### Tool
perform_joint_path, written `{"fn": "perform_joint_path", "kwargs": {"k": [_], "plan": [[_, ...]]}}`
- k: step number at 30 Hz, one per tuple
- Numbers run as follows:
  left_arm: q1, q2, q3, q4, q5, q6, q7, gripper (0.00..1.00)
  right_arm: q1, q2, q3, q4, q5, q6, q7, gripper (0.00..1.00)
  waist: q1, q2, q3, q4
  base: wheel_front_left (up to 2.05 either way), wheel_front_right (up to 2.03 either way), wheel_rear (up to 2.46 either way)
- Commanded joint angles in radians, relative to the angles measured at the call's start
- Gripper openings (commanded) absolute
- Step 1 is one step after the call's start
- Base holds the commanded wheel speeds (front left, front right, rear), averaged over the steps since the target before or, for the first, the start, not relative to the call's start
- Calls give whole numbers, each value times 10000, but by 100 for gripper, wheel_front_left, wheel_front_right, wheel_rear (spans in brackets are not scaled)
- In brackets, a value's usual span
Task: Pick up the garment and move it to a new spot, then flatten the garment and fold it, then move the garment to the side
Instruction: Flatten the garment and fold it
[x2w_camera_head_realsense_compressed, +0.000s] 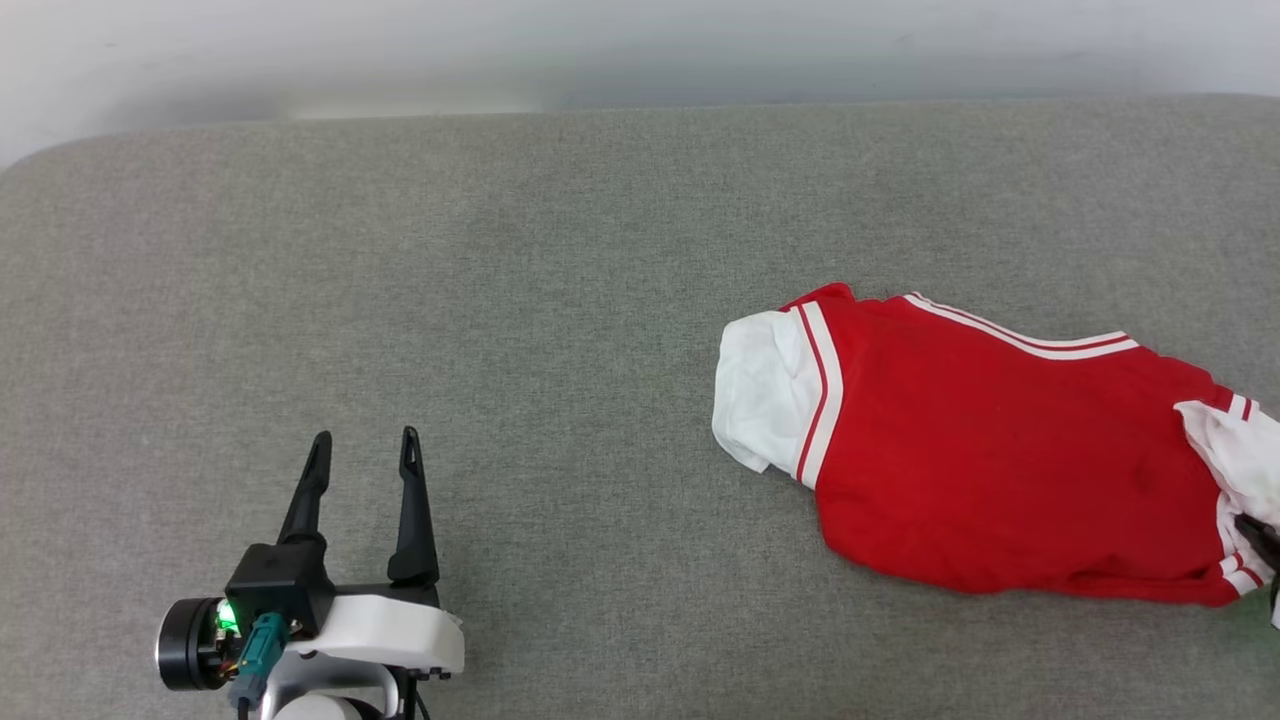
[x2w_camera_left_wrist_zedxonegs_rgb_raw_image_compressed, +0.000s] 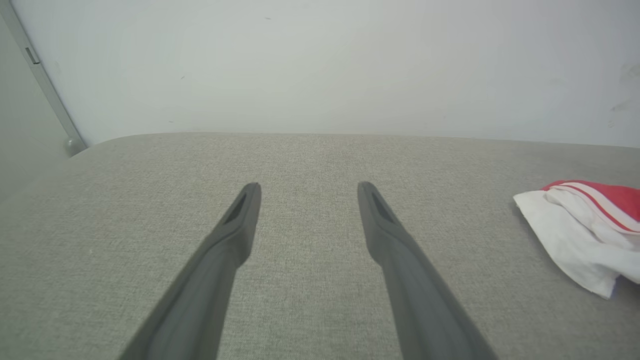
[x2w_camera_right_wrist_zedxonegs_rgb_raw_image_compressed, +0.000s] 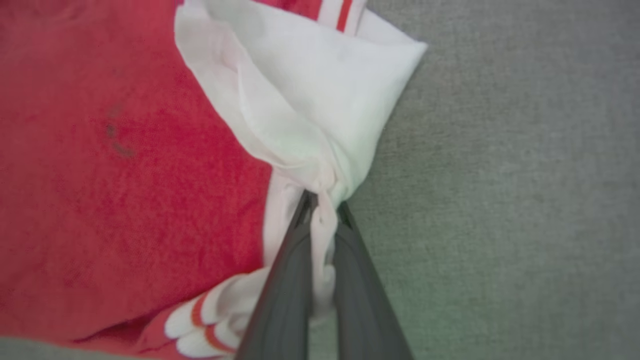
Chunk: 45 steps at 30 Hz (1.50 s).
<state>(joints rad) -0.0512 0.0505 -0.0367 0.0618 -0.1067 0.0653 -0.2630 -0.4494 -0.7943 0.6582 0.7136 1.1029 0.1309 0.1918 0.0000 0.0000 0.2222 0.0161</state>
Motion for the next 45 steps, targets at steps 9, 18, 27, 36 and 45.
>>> {"fn": "perform_joint_path", "kwargs": {"k": [9,18,27,36,45], "plan": [[31,-3,188,134,347,-233,-26,100,-97,508,-784,-22,-609,-5,-2556,100,0,0,-506,-256,0,0,0],[-814,444,461,178,671,-765,-26,100,-553,1102,-3228,-651,-3910,-3,-4557,100,0,0,-863,-566,0,0,0],[-3293,1215,-278,1315,722,-1666,215,100,2033,4748,-8109,-5913,-9480,-5,-4569,100,0,0,-643,-699,0,0,0],[-6253,1999,-2626,2059,-998,-1943,3323,100,3629,6815,-8166,-8589,-10858,-5,-4569,100,0,0,-78,-942,0,0,0],[-8862,3291,-6439,1874,-4350,-1942,7423,100,3360,6877,-7793,-8432,-10987,-5,-4570,100,0,0,699,-1363,0,0,0]]}}
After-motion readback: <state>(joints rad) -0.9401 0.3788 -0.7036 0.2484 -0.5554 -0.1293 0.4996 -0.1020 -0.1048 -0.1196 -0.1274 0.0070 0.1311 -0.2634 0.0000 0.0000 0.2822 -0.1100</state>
